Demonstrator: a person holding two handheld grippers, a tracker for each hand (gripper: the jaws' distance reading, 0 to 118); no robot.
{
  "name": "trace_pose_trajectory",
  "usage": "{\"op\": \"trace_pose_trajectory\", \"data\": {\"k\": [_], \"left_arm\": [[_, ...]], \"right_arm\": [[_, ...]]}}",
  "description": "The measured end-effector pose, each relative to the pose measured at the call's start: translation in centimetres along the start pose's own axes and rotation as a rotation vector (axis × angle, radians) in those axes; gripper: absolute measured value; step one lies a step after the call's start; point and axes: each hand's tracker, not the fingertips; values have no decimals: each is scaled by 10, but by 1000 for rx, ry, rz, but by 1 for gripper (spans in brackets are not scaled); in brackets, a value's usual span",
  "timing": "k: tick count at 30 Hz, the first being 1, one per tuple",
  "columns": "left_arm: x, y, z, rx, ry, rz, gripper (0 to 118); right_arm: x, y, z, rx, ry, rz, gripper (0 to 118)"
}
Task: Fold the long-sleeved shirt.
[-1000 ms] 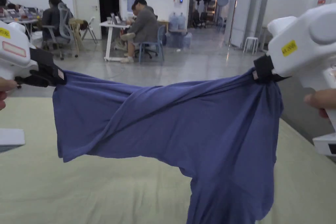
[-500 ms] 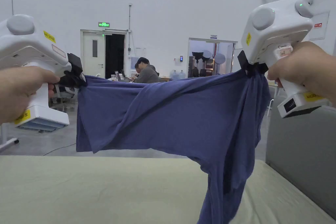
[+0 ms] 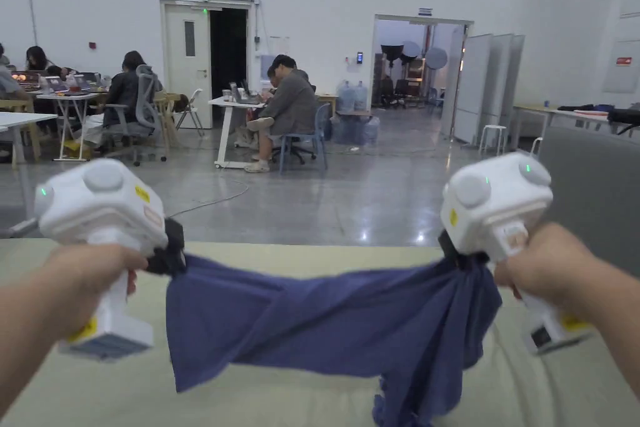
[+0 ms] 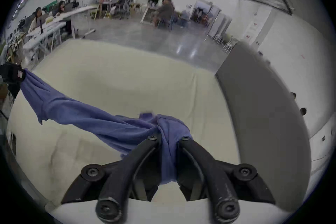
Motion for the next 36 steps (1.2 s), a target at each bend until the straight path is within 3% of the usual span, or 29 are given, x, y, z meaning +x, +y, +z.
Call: {"op": "trace_pose_trajectory", "data": {"k": [3,7,11,15,23,32,34,36], "left_arm": [[-23,-30,-35,-42,6,38,1],[-40,-57,-57,-91,30,18,1],[-67,-109,-68,-168,54,-17,1],[-98,-197,-55,-270,14,-68,1],[-144,-328,4,-356,6,-112,1],[-175,-426,16,-457,39,-47,1],[-179,-431,10,-428,34,-6,1],[-178,-427,5,-435,44,3,4]], "right_arm": [[-10,-28,-40,-68,55,-61,9],[-12,-54,-72,-98,89,-48,9],[-28,-123,-79,-111,115,26,9],[-53,-232,-59,-50,163,126,9],[-84,-398,15,-129,225,78,9],[-118,-491,19,-265,228,28,9],[-123,-495,9,-254,220,49,24],[-120,-491,6,-243,198,64,27]]}}
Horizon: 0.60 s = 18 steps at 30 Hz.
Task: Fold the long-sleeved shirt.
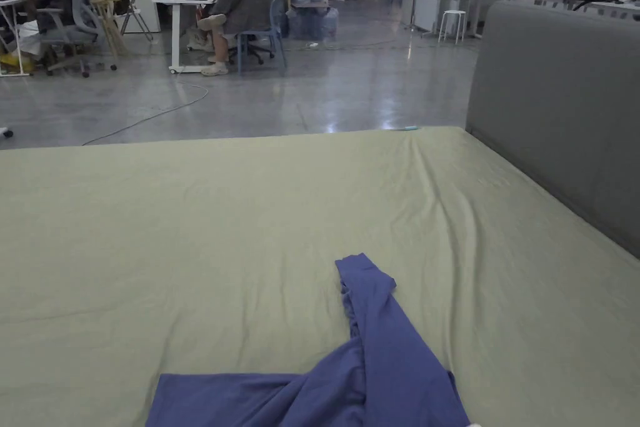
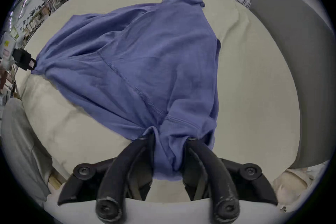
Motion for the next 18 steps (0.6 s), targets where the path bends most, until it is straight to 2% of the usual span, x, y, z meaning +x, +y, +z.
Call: {"op": "trace_pose_trajectory", "data": {"k": [1,2,3,4,5,7,9,11,12,13,14,15,16,17,18], "left_arm": [[4,-1,4,0,11,11,12],[8,-1,10,2,14,8,33],[13,-3,21,20,9,1,81],[21,-5,37,68,21,-19,110],[28,-13,53,121,37,-47,110],[38,-29,91,270,-7,-82,118],[45,-46,111,335,-56,-97,118],[52,-64,115,296,-73,-92,118],[56,-73,109,221,-85,-101,117],[61,-86,104,164,-89,-126,110],[65,-96,97,142,-79,-148,83],[68,-106,89,126,-40,-153,18],[70,-113,79,111,-7,-143,0],[70,-117,71,87,-17,-126,0],[70,-113,64,22,-79,-140,0]], "right_arm": [[5,4,3,-19,32,-34,31],[11,7,8,-42,64,-74,45],[20,9,20,-49,97,-112,68],[29,9,37,-38,94,-142,82],[34,7,56,1,75,-161,82],[43,-2,109,139,71,-202,86],[45,-18,146,192,128,-270,86],[39,-37,163,193,193,-329,86],[34,-46,163,167,221,-381,86],[27,-56,160,133,254,-418,84],[21,-66,155,98,294,-439,71],[13,-74,150,78,319,-451,21],[1,-79,140,65,308,-449,0],[0,-67,140,56,281,-376,0],[-1,-77,147,111,319,-469,0]]}}
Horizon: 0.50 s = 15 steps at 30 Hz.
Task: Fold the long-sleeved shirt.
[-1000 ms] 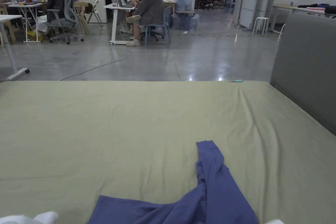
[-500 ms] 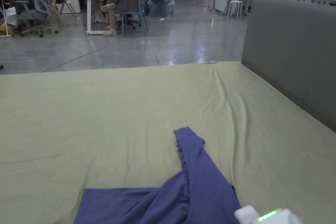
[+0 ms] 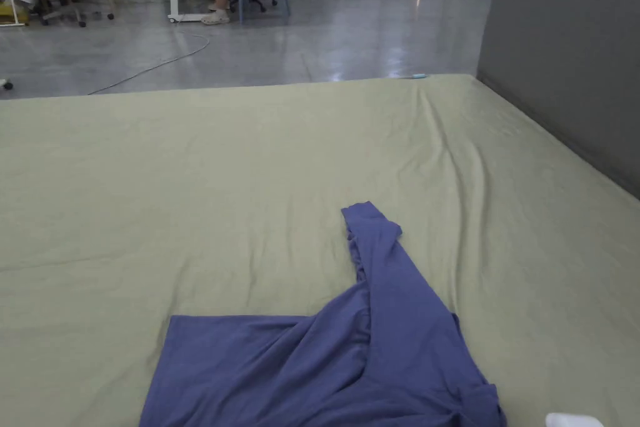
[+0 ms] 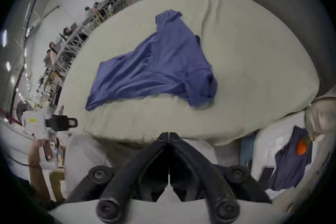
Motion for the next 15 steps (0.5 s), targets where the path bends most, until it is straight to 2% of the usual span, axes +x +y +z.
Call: {"op": "trace_pose_trajectory", "data": {"k": [1,3,6,7,9,10,11,13,15], "left_arm": [[-1,8,-3,-16,-57,10,0],[2,37,3,43,-6,-5,0],[10,99,12,133,38,-87,1],[16,127,15,173,48,-113,22],[18,169,1,203,82,-171,118],[18,192,-12,180,124,-186,117],[19,211,-24,251,104,-231,117],[14,240,-59,167,275,-233,117],[6,276,-87,98,322,-240,115]], "right_arm": [[-9,5,-8,-45,3,42,0],[-21,16,-16,-76,41,75,0],[-26,27,-11,-38,6,130,0],[-28,32,-10,-31,-8,137,0],[-27,37,-9,-16,-1,126,0],[-26,38,-9,-9,8,112,0],[-24,38,-11,-12,19,85,0],[-21,36,-15,-30,33,59,0],[-17,34,-18,-33,31,54,0]]}}
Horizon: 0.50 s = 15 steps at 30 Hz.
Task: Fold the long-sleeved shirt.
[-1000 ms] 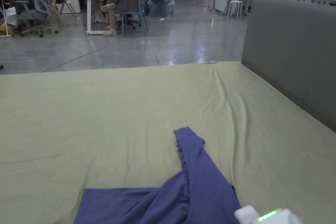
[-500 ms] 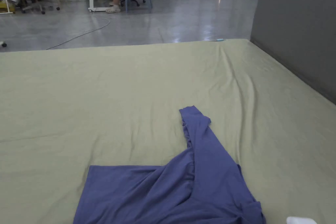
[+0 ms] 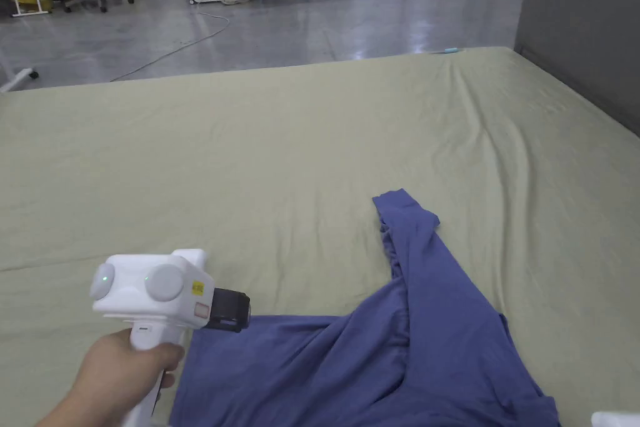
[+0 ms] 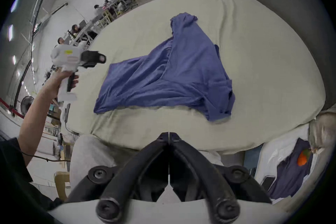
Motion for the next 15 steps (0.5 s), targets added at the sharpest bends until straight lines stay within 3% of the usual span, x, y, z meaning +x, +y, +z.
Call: {"op": "trace_pose_trajectory", "data": {"k": [3,5,6,7,8,9,10,11,12,13,15], "left_arm": [[-4,11,-51,-110,44,0,92],[1,-6,-67,-170,160,-103,39],[7,-6,-56,-94,122,-134,38],[15,-5,-49,-108,149,-169,29],[21,-8,-44,-116,157,-213,10],[26,-10,-40,-120,118,-232,0],[25,-11,-31,-106,84,-213,0],[27,-14,-21,-107,26,-166,0],[28,-17,-10,-96,-5,-140,0],[27,-18,2,-54,-9,-120,0],[26,-20,20,-31,11,-122,0]], "right_arm": [[8,1,-2,-25,-39,-12,0],[16,5,-1,-22,-79,-23,0],[20,9,0,-21,-106,-25,0],[26,14,0,-13,-140,-30,0],[33,21,-3,-11,-167,-41,0],[38,28,-6,-10,-195,-43,33],[43,38,-14,-15,-221,-28,75],[48,48,-24,-16,-255,-21,110],[51,59,-27,4,-262,11,118],[55,74,-35,19,-250,34,118],[68,99,-61,8,-274,-1,118]]}}
